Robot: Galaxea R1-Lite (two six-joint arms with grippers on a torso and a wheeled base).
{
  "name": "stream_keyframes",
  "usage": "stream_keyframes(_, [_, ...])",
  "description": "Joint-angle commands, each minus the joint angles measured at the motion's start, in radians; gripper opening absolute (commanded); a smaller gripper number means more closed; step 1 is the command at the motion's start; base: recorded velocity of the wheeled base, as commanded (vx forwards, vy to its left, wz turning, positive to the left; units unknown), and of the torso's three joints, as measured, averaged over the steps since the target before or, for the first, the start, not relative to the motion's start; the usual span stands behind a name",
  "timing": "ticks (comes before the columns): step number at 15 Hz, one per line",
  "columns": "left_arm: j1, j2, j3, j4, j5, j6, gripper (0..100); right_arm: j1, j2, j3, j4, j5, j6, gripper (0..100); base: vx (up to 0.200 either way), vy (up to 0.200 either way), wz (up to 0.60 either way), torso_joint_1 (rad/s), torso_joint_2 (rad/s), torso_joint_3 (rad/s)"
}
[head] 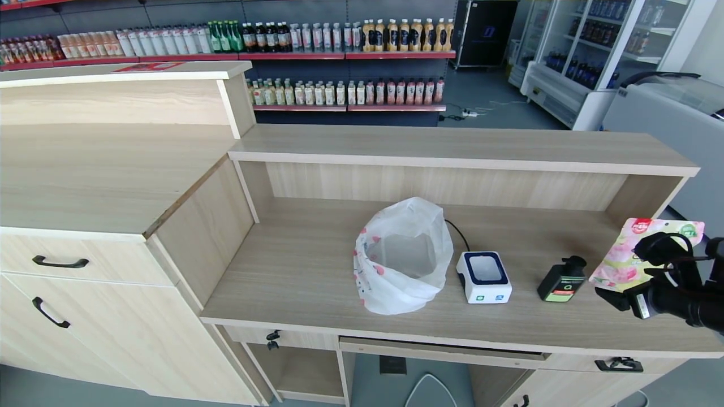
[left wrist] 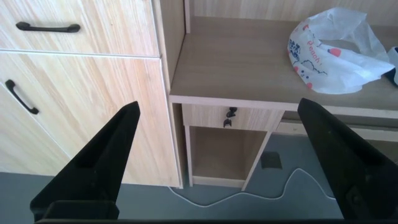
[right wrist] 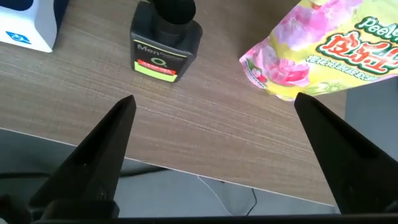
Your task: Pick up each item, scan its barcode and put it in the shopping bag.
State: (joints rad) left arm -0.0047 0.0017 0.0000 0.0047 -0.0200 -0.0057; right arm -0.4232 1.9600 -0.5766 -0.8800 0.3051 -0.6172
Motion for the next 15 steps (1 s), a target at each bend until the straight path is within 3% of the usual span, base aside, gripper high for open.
stream_keyframes(1, [0.0, 0.0, 0.0, 0.0, 0.0, 0.0, 100, -0.049, 0.074, -0.039, 0.001, 0.009, -0.033, 100, 0.0, 0.0, 0.0, 0.0, 0.0, 0.0])
stream_keyframes(4, [0.0, 0.0, 0.0, 0.0, 0.0, 0.0, 100, -0.08, 0.146, -0.103, 0.001, 0.051, -0.091, 100, 0.0, 0.0, 0.0, 0.0, 0.0, 0.0])
stream_keyframes(7, [0.0, 0.0, 0.0, 0.0, 0.0, 0.0, 100, -0.077, 0.218, -0.157, 0.006, 0.161, -0.093, 100, 0.0, 0.0, 0.0, 0.0, 0.0, 0.0])
stream_keyframes(10, [0.0, 0.0, 0.0, 0.0, 0.0, 0.0, 100, -0.046, 0.329, -0.278, 0.01, 0.293, -0.134, 100, 0.0, 0.0, 0.0, 0.0, 0.0, 0.0])
stream_keyframes(13, [0.0, 0.0, 0.0, 0.0, 0.0, 0.0, 100, 0.007, 0.416, -0.407, 0.01, 0.338, -0.15, 100, 0.0, 0.0, 0.0, 0.0, 0.0, 0.0])
stream_keyframes(15, [0.0, 0.0, 0.0, 0.0, 0.0, 0.0, 100, 0.035, 0.439, -0.424, 0.01, 0.367, -0.153, 100, 0.0, 0.0, 0.0, 0.0, 0.0, 0.0])
